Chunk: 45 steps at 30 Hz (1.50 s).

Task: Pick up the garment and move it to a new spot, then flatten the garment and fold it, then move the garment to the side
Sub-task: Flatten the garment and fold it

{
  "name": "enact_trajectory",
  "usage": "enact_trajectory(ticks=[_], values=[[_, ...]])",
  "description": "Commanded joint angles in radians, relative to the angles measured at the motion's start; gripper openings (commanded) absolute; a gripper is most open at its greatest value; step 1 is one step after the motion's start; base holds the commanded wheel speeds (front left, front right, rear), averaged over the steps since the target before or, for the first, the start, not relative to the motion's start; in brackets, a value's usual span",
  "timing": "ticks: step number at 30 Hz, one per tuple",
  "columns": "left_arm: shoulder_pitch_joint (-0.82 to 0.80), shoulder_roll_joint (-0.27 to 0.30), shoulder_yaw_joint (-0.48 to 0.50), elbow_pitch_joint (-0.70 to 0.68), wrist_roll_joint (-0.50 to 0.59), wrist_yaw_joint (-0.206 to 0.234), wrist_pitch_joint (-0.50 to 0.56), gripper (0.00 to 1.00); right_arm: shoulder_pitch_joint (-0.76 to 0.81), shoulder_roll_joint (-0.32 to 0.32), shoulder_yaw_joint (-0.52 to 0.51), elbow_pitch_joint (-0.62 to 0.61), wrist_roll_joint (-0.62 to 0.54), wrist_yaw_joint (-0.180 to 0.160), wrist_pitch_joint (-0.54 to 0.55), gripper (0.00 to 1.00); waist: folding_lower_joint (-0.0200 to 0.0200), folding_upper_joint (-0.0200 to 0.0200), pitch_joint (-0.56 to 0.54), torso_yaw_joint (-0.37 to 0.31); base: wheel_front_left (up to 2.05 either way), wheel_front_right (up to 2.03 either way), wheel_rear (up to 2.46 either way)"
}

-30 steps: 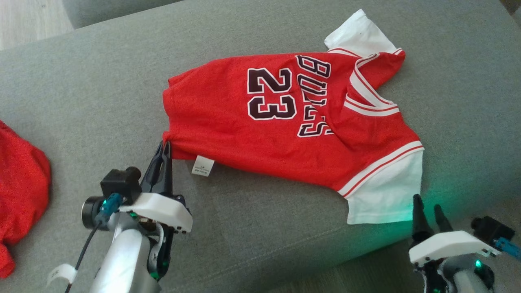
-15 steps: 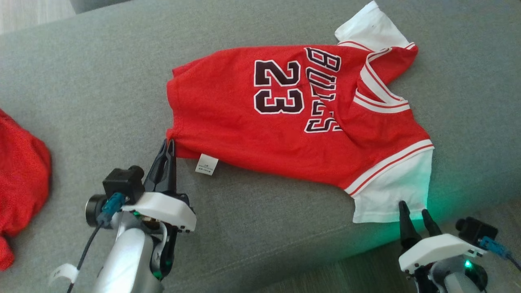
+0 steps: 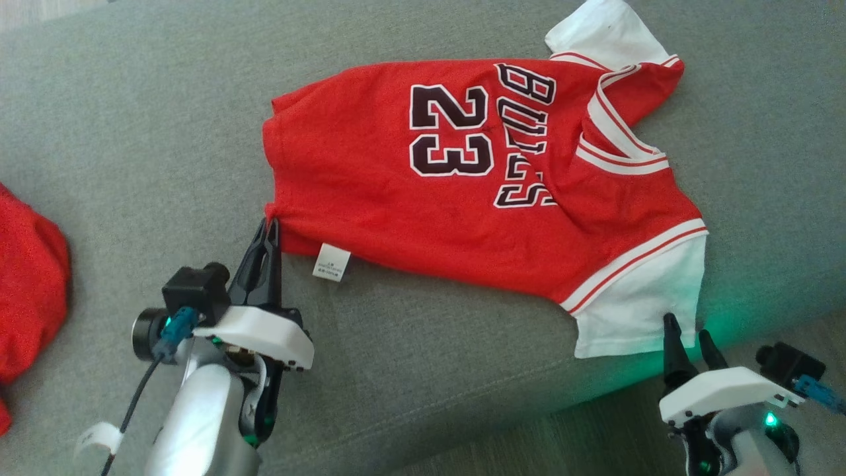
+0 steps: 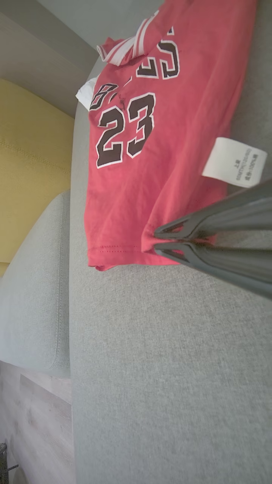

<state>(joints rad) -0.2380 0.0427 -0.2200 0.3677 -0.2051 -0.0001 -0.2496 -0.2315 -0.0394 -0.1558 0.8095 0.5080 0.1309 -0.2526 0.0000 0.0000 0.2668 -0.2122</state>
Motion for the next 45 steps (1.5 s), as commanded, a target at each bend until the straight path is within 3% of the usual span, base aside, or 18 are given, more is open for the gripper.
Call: enact_trajectory(ticks=[1, 7, 8, 9, 17, 25, 35, 45], values=[[-0.043, 0.008, 0.034, -0.027, 0.008, -0.003, -0.012, 0.0, -0.024, -0.011, 0.032, -0.001, 0.013, 0.0, -0.009, 1.0, 0.0, 0.0, 0.002, 0.003, 0.0, 0.0, 0.0], [-0.047, 0.008, 0.044, -0.027, 0.016, -0.007, -0.012, 0.0, -0.043, -0.011, 0.057, 0.043, 0.054, 0.0, -0.009, 1.0, 0.0, 0.0, 0.005, 0.006, 0.0, 0.0, 0.0], [-0.047, 0.008, 0.045, -0.027, 0.017, -0.007, -0.012, 0.0, -0.046, -0.011, 0.064, 0.051, 0.063, 0.0, -0.009, 0.43, 0.0, 0.0, 0.005, 0.006, 0.0, 0.0, 0.0], [-0.046, 0.008, 0.046, -0.027, 0.018, -0.007, -0.012, 0.0, -0.049, -0.011, 0.068, 0.056, 0.068, 0.0, -0.009, 0.0, 0.0, 0.0, 0.004, 0.006, 0.0, 0.0, 0.0], [-0.036, 0.008, 0.051, -0.031, 0.011, -0.007, -0.012, 0.0, -0.055, -0.011, 0.086, 0.018, 0.044, 0.0, -0.009, 0.0, 0.0, 0.0, -0.023, 0.005, 0.0, 0.0, 0.0], [-0.015, 0.008, 0.032, -0.115, -0.043, 0.016, -0.012, 0.0, -0.06, -0.011, 0.107, -0.248, -0.178, 0.0, -0.001, 0.0, 0.0, 0.0, -0.115, 0.047, 0.0, 0.0, 0.0], [-0.033, 0.008, 0.055, -0.257, -0.131, 0.027, -0.012, 0.0, -0.155, -0.013, 0.13, -0.649, -0.426, 0.0, 0.28, 0.0, 0.0, 0.0, -0.228, 0.132, 0.0, 0.0, 0.0], [-0.102, 0.022, 0.121, -0.32, -0.2, 0.044, 0.011, 0.0, -0.3, -0.123, 0.174, -0.83, -0.394, 0.0, 0.429, 0.0, 0.0, 0.0, -0.33, 0.183, 0.0, 0.0, 0.0]])
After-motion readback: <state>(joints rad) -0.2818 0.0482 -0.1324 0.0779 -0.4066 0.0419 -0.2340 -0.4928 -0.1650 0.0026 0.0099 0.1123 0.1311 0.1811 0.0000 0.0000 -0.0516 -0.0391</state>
